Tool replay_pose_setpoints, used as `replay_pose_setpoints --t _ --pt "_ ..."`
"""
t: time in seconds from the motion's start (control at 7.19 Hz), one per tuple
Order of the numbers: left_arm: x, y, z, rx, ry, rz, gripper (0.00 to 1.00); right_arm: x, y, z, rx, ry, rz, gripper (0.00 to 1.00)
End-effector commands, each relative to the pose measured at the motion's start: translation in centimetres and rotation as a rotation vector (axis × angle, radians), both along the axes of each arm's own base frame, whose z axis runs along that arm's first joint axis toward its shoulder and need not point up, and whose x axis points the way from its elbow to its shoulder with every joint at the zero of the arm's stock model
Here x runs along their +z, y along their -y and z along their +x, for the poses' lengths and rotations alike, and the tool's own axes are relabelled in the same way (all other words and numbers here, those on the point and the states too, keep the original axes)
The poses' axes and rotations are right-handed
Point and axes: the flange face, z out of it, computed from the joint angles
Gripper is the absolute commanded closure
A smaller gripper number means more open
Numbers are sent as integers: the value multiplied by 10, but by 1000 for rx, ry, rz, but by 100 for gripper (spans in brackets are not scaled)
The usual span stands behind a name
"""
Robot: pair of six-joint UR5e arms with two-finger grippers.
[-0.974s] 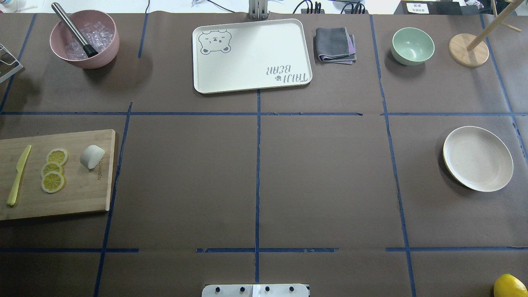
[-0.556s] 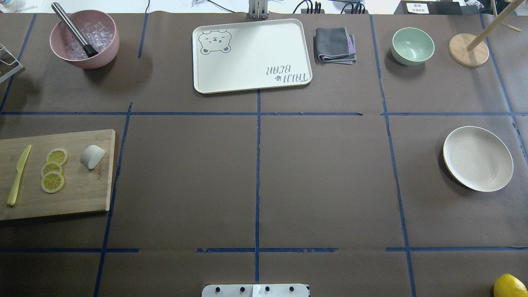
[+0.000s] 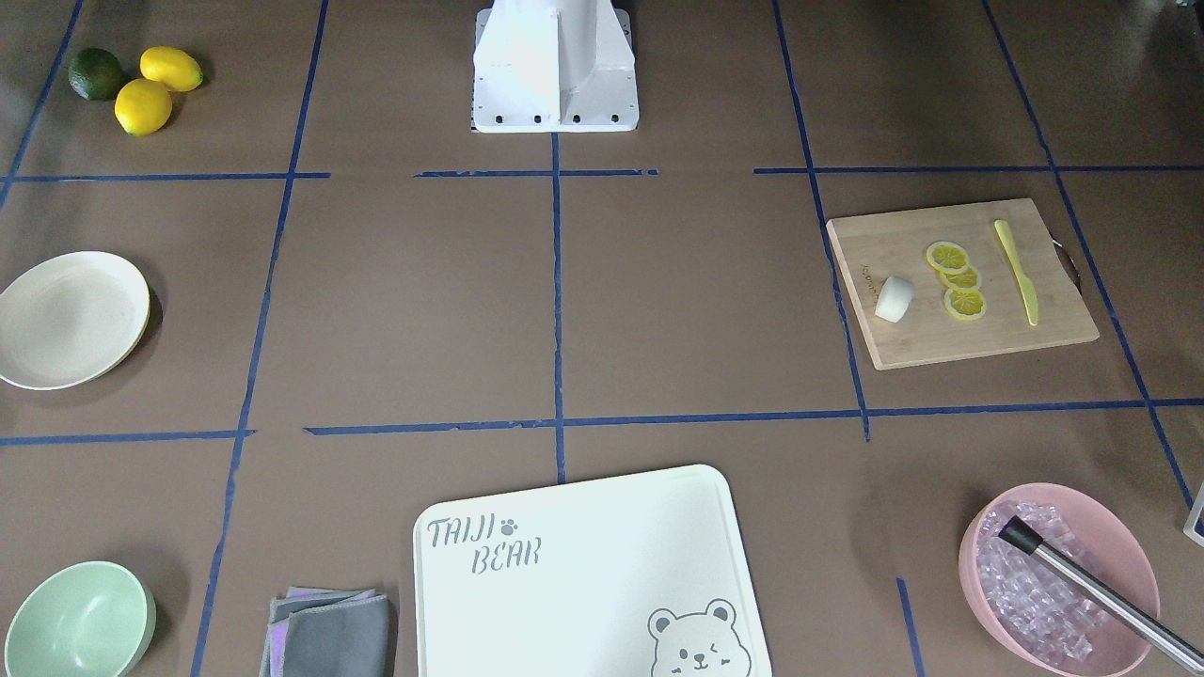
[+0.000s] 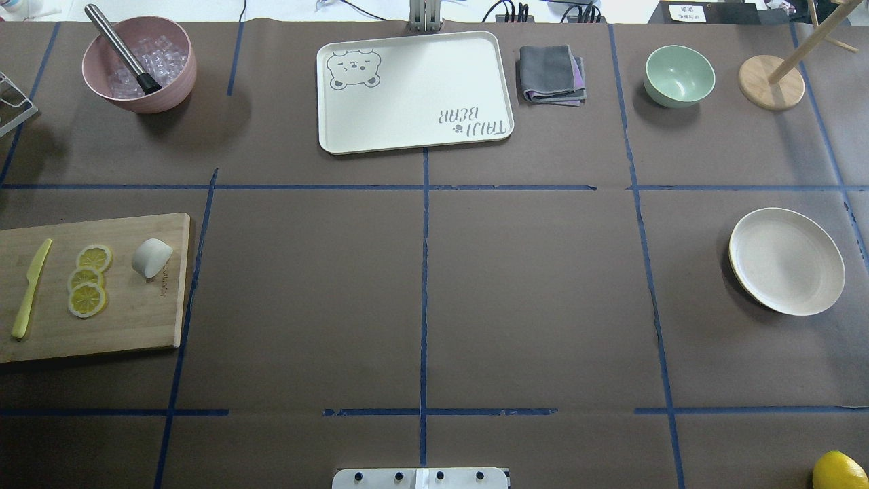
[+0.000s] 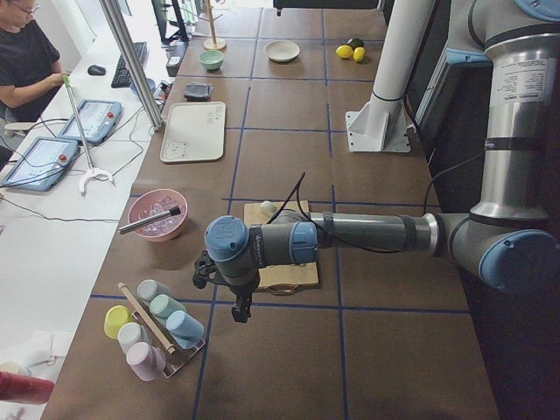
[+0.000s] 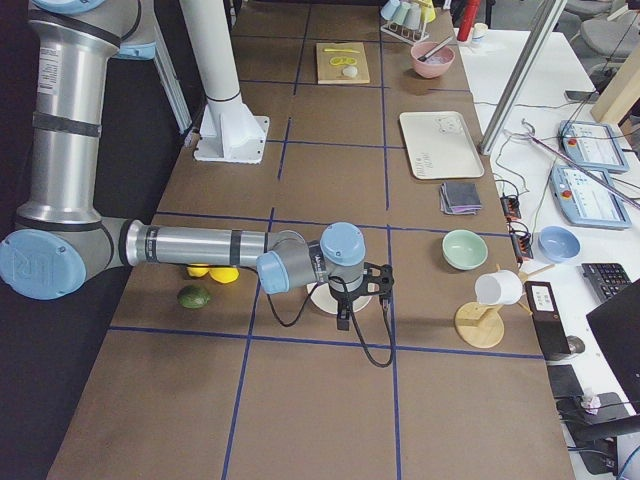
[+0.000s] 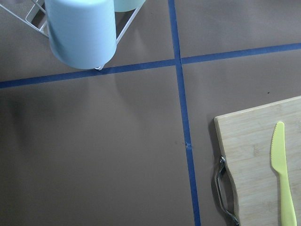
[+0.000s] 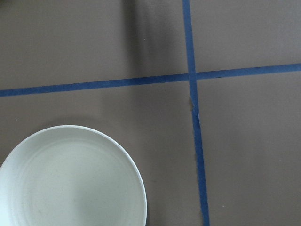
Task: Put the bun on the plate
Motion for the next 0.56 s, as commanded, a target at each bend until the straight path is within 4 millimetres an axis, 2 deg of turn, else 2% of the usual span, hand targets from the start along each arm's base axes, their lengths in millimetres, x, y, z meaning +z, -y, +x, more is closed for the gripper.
replay_pose_setpoints --t 0.0,0.28,0.42 --pt "-1 0 0 0 0 2 0 17 -6 -44 -12 -58 -12 0" --pt "-2 0 0 0 0 3 0 60 -14 -71 31 -31 7 0" --pt "-2 1 0 0 0 5 0 63 -16 -87 28 -16 0 0"
